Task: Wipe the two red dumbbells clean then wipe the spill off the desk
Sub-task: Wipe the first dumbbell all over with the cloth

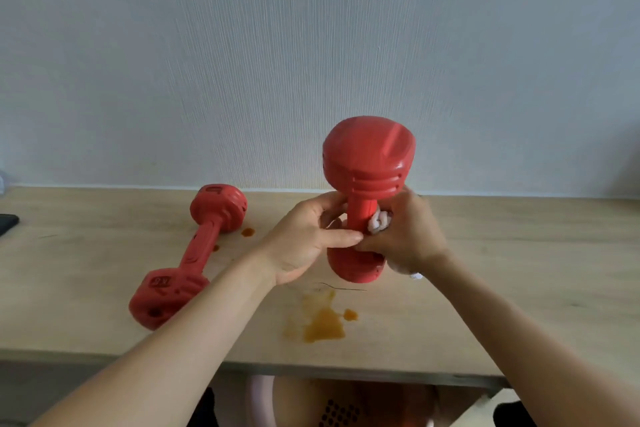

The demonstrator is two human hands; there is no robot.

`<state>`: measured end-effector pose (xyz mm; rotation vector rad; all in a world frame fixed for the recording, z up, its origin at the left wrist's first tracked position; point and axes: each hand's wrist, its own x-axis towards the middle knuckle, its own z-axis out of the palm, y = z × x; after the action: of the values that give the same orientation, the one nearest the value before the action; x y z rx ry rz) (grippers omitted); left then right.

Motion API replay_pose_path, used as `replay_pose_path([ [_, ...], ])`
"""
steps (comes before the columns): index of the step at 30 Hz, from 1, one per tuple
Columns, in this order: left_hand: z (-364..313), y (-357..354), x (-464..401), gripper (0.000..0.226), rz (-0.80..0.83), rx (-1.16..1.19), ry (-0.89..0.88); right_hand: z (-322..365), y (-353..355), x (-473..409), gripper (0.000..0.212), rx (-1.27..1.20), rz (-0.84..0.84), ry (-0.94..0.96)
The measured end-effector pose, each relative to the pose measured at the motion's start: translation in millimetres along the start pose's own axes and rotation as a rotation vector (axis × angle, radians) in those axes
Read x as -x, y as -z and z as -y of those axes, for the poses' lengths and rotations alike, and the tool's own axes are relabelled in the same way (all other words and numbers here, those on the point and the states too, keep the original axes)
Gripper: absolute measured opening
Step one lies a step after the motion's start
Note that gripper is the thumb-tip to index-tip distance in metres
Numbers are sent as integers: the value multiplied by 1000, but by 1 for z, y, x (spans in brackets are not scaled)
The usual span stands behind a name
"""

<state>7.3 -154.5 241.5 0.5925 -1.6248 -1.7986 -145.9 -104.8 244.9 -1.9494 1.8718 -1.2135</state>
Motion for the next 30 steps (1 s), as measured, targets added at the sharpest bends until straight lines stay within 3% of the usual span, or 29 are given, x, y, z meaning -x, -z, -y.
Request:
replay_pose_path([
  [4,-14,13,-5,29,-62,93,161,-10,25,-7,26,319,-258,337],
  [8,-32,7,-20,15,71,65,415,-36,40,-15,18,588,-327,486],
  [11,-33,-4,-40,42,146,-74,538,-47,45,-17,9,721,-367,618],
  [14,-24,-24,-51,48,183,-63,596,-52,47,-15,5,766,-348,726],
  [19,-4,-40,-55,12,247,-32,471,-63,54,-13,11,825,-241,724],
  [21,-2,-45,-55,10,202,-79,428,-66,57,-14,20,794,-188,716],
  [25,1,-47,-58,22,90,-190,412,-67,67,-12,27,578,-191,549],
  [28,4,-45,-59,33,15,-136,413,-58,75,-5,15,99,-301,90],
  [30,4,-44,-59,32,-12,-75,398,-53,80,-3,9,-377,-336,-222],
])
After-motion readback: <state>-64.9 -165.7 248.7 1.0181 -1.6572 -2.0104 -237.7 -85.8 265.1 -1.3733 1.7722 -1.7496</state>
